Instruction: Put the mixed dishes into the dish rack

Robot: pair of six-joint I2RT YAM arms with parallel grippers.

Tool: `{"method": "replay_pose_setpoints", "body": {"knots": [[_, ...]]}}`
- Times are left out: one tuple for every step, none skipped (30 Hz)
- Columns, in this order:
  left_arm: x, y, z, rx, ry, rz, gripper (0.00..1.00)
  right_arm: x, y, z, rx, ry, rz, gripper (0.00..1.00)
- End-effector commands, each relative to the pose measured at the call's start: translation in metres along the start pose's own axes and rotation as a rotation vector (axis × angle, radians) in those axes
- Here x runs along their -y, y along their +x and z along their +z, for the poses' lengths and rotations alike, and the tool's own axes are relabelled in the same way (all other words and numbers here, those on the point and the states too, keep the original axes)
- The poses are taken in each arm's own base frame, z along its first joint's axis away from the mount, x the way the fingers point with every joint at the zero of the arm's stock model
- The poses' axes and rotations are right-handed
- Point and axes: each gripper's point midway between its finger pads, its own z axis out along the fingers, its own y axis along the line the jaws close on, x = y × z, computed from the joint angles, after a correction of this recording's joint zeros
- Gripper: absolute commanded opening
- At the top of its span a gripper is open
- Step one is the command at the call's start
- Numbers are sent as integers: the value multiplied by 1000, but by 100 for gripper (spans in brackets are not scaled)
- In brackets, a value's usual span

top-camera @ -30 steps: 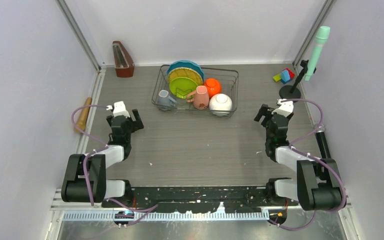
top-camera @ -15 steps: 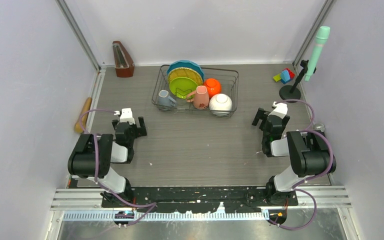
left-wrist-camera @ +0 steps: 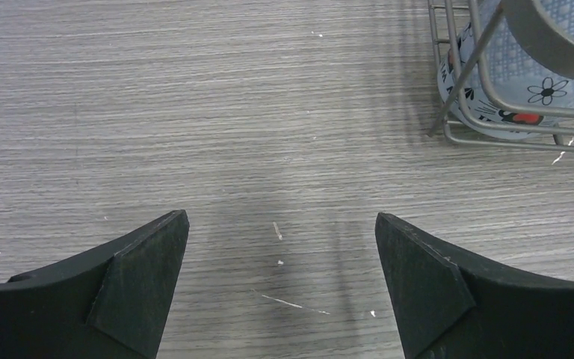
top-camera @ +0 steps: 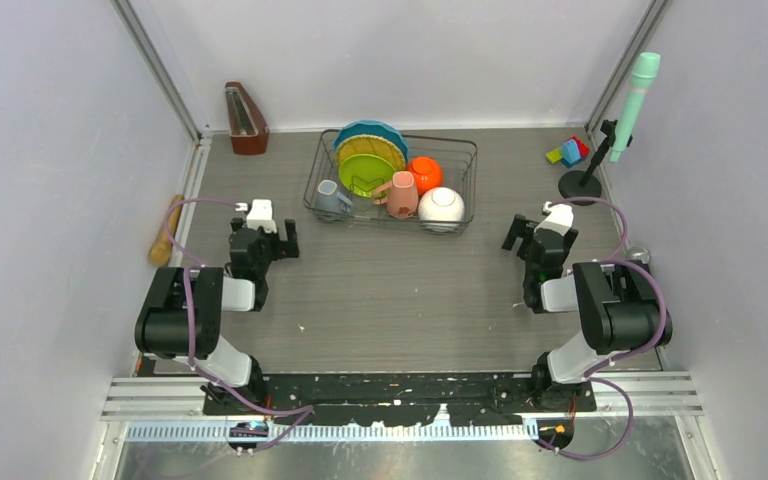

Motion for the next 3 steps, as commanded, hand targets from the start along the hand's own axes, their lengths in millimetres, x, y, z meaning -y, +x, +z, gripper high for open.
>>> {"method": "replay_pose_setpoints", "body": {"knots": [[2,-14,2,41,16,27,100,-5,-29,6,92,-10,20,100],[2,-15,2,42,16,27,100,-5,-29,6,92,-10,20,100],[2,-15,2,43,16,27,100,-5,-29,6,92,-10,20,100]]}}
